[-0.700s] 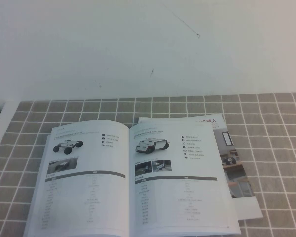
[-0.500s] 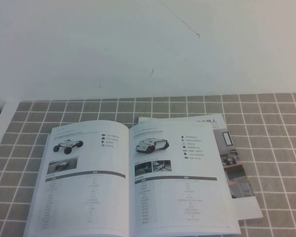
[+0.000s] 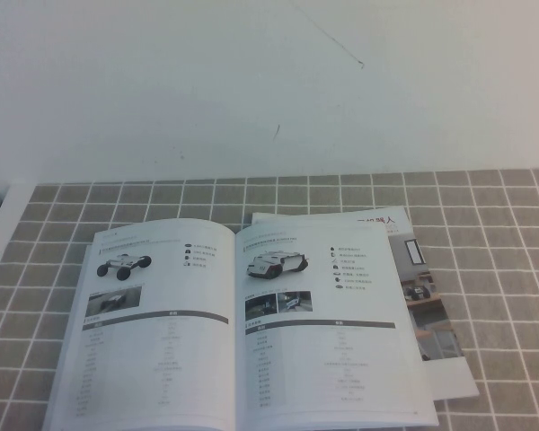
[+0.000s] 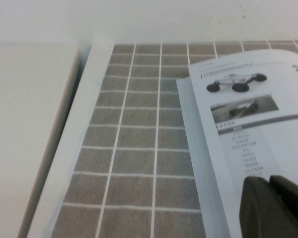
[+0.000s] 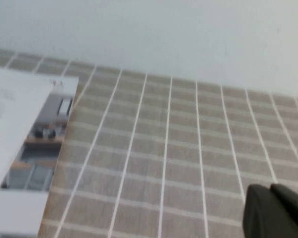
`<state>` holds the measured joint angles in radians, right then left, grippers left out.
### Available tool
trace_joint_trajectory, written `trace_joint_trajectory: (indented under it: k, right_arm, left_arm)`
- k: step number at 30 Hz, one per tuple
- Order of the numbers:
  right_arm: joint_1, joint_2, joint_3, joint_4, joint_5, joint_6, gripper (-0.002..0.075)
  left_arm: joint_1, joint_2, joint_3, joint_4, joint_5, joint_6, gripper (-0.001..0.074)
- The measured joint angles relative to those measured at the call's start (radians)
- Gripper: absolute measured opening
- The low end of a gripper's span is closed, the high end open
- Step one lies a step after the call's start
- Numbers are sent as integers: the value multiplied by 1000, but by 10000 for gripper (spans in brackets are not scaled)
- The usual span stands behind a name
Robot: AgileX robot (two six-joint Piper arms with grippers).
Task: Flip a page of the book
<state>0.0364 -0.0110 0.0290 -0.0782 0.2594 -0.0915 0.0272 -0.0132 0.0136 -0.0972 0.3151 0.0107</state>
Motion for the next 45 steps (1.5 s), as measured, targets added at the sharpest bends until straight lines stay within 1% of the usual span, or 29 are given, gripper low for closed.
trace_joint_trajectory:
  k: [1,3,9,12,15,22,25,28,31,33,34,38,41,43,45]
  right_arm:
    - [0,0,0,0,-21,0,-1]
    - [0,0,0,-2,-114,0,-1]
    - [0,0,0,-5,-450,-2,-1]
    - [0,0,0,-7,-590,-2,-1]
    - [0,0,0,-8,-710,-2,-1]
    - [0,-2,0,-8,-988,44,-1]
    - [0,-2,0,9,-1048,51,-1]
    - [0,-2,0,20,-1055,63,-1]
    - [0,-2,-8,22,-1019,63,-1]
    - [0,-2,-32,22,-944,63,-1]
    - [0,-2,-67,17,-873,61,-1]
    - [0,-2,-217,12,-618,8,-1]
    - [0,1,-317,10,-467,-12,-1]
    - [0,21,-373,18,-365,-16,-1]
    - [0,66,-439,44,-220,-16,-1]
  left_arm:
    - [0,0,4,0,-14,0,-2]
    - [0,0,9,0,-96,0,-2]
    - [0,0,9,2,-473,2,-2]
    - [0,0,9,2,-610,2,-2]
    - [0,0,9,2,-671,2,-2]
    - [0,0,9,2,-706,0,-3]
    - [0,0,9,-2,-760,0,-2]
    - [0,0,9,-4,-807,0,-2]
    - [0,0,7,-4,-791,-11,-2]
    - [0,0,-45,-4,-708,-11,-2]
    - [0,0,-82,-4,-657,-11,-2]
    - [0,0,-261,6,-397,2,-2]
    - [0,24,-373,31,-214,42,-2]
    - [0,63,-426,35,-133,55,-2]
    - [0,112,-457,35,-70,44,-2]
